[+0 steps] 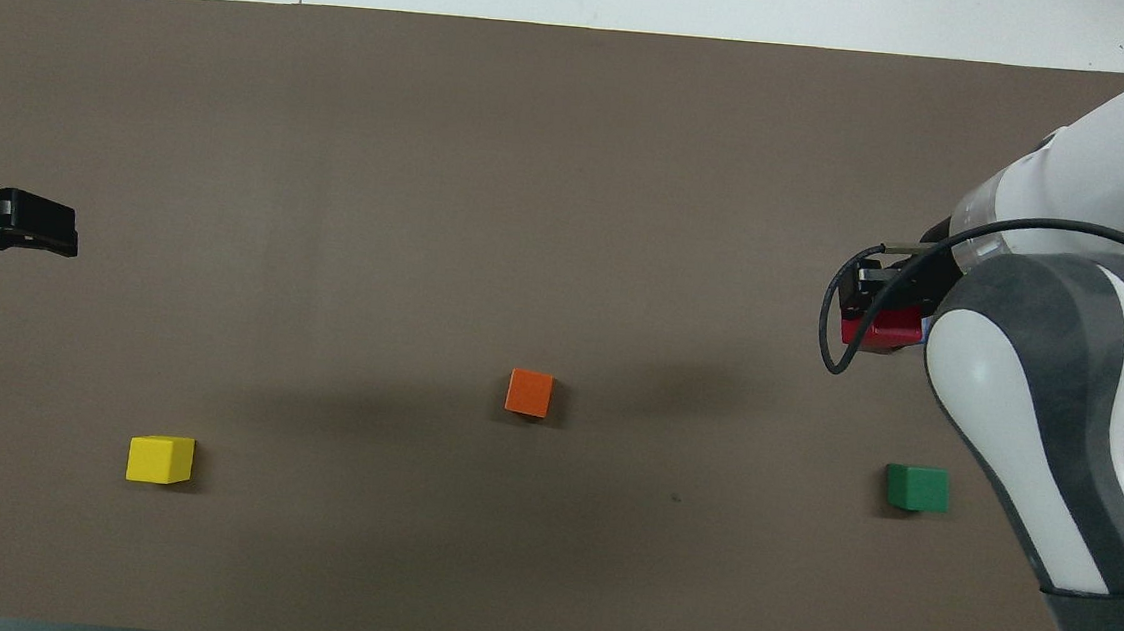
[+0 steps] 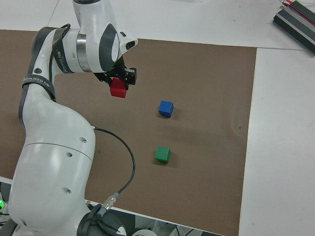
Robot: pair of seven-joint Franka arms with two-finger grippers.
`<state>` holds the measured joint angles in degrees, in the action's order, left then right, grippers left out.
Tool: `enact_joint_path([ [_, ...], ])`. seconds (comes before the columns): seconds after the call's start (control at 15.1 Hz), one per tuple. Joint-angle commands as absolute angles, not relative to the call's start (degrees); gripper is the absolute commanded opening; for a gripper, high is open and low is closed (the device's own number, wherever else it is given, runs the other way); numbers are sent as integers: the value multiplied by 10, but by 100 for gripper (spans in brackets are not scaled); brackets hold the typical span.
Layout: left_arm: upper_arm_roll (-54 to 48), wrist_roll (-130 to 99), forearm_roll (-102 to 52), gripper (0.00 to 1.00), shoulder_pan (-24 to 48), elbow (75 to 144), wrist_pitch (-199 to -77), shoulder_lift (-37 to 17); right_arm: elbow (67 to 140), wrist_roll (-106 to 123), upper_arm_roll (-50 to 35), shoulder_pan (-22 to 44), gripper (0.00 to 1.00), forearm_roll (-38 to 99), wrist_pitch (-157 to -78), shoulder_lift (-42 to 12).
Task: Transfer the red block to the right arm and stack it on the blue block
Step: 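Lower the red cube onto the blue cube with the right gripper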
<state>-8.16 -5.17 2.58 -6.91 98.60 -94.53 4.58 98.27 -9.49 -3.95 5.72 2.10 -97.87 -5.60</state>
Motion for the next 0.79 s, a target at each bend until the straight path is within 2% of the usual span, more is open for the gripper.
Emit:
enact_joint_path([
  [0.0, -48, -27, 8, 100, -48, 998, -961, 55, 1054, -127, -43, 55, 0, -32, -1047, -37],
  [0.13, -55, -29, 14, 100, -46, 953, -944, 15, 1100, -131, -42, 49, 0, -57, -1099, -32],
  [0.73, -54, -29, -12, 100, -37, 967, -947, 27, 1204, -120, -42, -4, 0, -93, -1259, -52],
])
